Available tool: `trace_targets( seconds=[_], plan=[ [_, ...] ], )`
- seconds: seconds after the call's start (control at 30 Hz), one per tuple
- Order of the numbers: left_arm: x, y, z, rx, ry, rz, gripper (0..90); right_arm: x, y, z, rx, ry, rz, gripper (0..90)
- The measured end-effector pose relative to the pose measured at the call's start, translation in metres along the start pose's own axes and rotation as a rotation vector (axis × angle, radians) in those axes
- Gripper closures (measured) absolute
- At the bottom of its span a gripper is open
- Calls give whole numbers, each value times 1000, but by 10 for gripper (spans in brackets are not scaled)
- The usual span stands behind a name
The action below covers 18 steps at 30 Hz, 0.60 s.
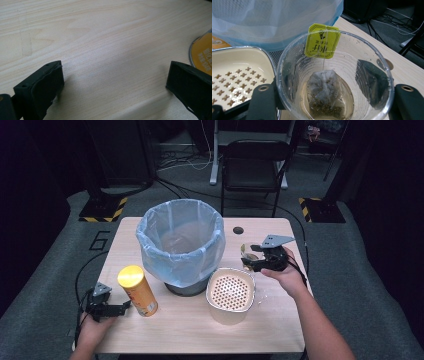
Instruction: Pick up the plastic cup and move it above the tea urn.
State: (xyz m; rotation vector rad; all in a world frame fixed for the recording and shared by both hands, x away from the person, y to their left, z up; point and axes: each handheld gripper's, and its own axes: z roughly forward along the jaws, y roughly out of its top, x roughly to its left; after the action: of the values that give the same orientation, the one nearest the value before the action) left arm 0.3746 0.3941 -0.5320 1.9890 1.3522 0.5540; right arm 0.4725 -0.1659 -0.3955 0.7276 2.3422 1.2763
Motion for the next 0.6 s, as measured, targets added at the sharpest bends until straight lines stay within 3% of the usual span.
trace_targets(
  seconds=[0.13,0.4,0.47,0.6],
  plan=[
    [0,0,0,-2,1,0,10,1,2,1,-20,8,-7,352],
    [0,0,0,-1,1,1,10,10,10,-3,-59,-8,-87,357],
    [0,0,0,-1,1,1,10,15,15,-7,-67,-19,-149,359],
    [0,0,0,-1,1,1,10,19,18,-8,-78,-27,-193,360]
  ],
)
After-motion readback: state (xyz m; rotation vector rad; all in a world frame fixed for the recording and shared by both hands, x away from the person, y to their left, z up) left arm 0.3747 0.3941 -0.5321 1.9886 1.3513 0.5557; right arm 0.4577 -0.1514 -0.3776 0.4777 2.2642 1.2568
